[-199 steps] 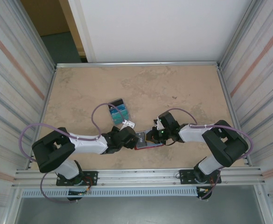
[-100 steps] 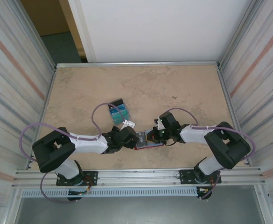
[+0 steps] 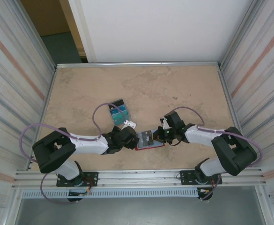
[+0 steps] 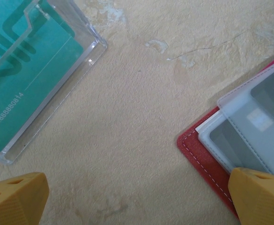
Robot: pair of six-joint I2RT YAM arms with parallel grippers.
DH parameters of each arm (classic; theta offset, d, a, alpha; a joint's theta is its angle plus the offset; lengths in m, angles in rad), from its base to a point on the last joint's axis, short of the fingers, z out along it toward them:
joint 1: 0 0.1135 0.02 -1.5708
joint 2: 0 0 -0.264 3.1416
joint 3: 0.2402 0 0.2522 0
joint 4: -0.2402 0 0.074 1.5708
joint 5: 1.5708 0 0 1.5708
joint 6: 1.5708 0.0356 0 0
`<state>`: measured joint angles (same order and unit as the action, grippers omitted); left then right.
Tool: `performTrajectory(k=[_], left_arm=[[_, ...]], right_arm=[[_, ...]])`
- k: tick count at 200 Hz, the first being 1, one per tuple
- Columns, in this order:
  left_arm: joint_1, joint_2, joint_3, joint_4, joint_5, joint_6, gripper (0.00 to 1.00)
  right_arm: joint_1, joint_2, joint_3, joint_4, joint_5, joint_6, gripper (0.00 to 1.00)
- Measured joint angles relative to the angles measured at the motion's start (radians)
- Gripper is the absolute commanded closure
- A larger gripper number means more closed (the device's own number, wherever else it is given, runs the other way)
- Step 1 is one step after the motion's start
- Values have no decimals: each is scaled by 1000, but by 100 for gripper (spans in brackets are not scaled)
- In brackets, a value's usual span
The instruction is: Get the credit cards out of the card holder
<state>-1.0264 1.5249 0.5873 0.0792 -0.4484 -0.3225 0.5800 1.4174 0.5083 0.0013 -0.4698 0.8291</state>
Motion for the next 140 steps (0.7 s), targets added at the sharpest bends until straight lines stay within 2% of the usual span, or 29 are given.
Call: performTrajectory(k=[94,140], left_arm=[[0,-40,57,9,39,166,1],[-2,13,119,28,40,248,1]], right_arm=[[0,0,0,-3,1,-3,100],[0,0,0,-3,1,-3,100]])
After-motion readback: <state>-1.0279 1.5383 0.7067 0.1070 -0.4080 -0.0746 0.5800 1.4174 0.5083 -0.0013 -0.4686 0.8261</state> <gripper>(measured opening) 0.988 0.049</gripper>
